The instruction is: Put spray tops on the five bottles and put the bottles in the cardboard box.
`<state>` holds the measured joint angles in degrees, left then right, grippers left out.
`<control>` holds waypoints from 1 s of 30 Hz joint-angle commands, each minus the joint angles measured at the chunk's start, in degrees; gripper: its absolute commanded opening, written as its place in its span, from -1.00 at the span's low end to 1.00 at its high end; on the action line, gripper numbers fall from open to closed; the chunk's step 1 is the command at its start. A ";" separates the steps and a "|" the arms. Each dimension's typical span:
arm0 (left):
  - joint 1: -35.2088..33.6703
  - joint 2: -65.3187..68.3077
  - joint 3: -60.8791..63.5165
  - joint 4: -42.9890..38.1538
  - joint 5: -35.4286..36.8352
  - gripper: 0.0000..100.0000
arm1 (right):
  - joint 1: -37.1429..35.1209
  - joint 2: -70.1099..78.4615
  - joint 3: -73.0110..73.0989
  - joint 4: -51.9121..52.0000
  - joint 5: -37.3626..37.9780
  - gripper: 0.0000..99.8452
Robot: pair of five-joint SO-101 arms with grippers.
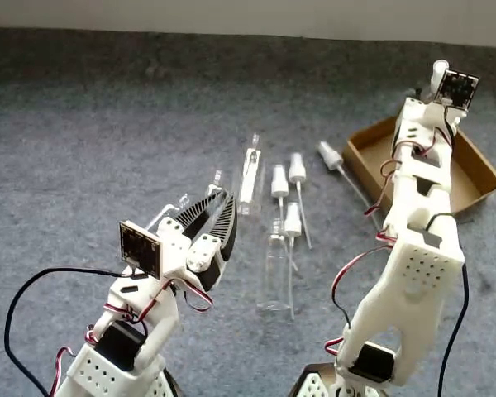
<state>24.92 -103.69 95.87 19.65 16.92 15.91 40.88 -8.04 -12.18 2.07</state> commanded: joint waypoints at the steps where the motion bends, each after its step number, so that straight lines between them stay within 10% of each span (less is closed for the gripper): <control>1: -0.84 -0.13 1.19 0.00 0.18 -0.99 | 0.48 -1.71 -3.82 -1.63 0.79 -0.66; 30: -0.92 -0.13 1.19 0.09 0.18 -0.99 | 0.92 -1.98 -4.18 8.48 0.44 -0.52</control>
<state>24.92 -103.69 95.87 19.65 16.92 15.74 40.88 -8.22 -3.74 2.24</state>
